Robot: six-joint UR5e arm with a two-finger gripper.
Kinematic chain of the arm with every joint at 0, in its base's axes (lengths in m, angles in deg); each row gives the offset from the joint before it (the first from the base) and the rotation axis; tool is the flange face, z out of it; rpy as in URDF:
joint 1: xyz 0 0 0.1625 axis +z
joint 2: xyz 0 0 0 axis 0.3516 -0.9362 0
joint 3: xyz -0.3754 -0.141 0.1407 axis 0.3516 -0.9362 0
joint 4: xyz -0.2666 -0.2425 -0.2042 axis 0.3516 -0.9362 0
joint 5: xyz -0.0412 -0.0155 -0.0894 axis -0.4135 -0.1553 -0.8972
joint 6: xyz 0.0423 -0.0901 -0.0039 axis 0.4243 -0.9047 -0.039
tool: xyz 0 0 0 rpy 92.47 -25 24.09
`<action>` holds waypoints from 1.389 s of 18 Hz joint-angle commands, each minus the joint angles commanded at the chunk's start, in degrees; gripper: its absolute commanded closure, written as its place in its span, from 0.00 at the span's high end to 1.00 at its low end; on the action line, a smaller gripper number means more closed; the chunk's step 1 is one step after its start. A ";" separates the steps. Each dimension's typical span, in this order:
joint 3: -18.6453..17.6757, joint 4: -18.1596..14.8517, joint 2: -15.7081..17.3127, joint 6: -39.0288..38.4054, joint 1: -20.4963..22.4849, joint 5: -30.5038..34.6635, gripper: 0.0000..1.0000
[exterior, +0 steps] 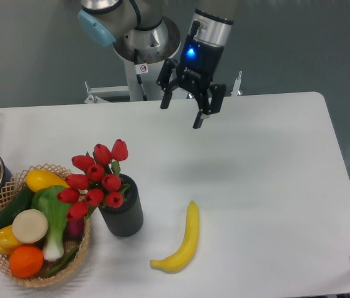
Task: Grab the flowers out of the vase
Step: 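Move the open gripper toward the red tulips in the black vase, then lower the open gripper around the tulip stems above the vase rim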
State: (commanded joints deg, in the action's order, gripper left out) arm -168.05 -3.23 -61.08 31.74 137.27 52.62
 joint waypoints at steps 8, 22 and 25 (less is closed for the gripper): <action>-2.37 0.79 -2.99 -0.35 -0.53 -10.03 1.00; 5.86 9.57 -17.91 -2.89 -9.48 -11.79 1.00; 7.29 9.84 -18.90 -5.45 -11.16 -12.22 1.00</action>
State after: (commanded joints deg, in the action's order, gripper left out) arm -160.76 6.61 -79.98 26.29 126.11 40.40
